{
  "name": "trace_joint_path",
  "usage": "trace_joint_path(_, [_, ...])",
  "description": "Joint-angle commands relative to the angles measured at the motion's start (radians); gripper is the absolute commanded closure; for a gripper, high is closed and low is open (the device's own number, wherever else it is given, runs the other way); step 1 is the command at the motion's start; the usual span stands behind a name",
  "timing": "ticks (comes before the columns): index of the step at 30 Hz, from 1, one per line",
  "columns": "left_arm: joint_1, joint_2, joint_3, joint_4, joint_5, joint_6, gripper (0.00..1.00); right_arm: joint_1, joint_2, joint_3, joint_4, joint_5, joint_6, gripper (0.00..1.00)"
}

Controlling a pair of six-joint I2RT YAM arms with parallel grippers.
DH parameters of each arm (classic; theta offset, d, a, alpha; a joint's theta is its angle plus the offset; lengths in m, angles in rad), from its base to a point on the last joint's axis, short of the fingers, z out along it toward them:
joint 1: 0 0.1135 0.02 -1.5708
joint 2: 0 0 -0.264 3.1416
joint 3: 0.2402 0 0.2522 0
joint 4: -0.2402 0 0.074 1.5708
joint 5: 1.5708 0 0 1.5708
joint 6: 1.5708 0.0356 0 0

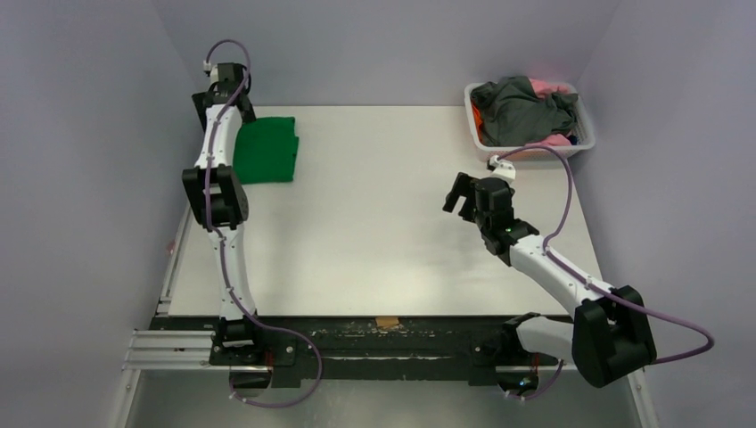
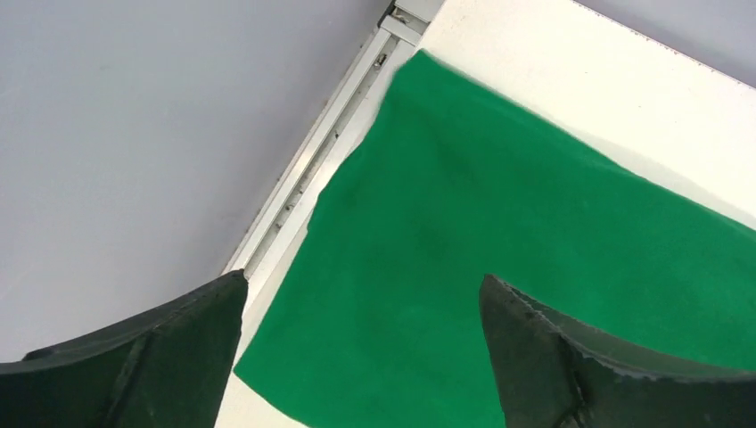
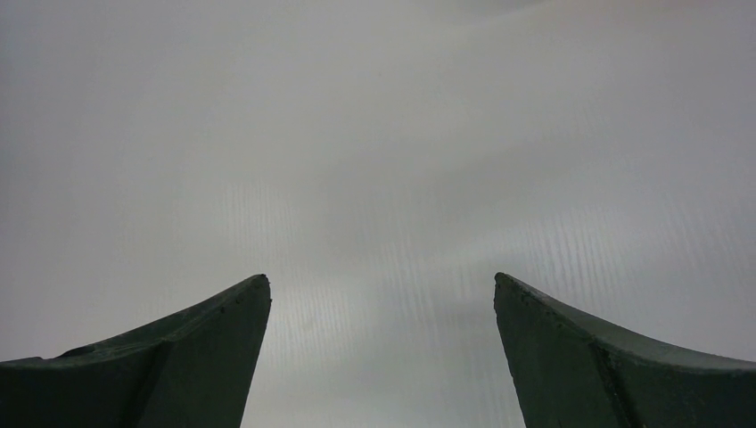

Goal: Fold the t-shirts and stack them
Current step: Put the neatly folded tshirt into the corner of the board with the left arm, then reset both arms

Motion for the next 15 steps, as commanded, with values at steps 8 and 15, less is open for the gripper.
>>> trace_joint_path(8, [-0.061, -0.577, -0.307, -0.098, 0.223, -0.184, 0.00, -0.003, -0.112, 0.029, -0.067, 0.035, 0.031, 0.03])
trace_joint_path(15, [-0.262, -1.186, -1.135, 0.221, 0.574, -0.308, 0.00, -0.003, -0.307, -0.020, -0.220, -0.012, 0.071, 0.03])
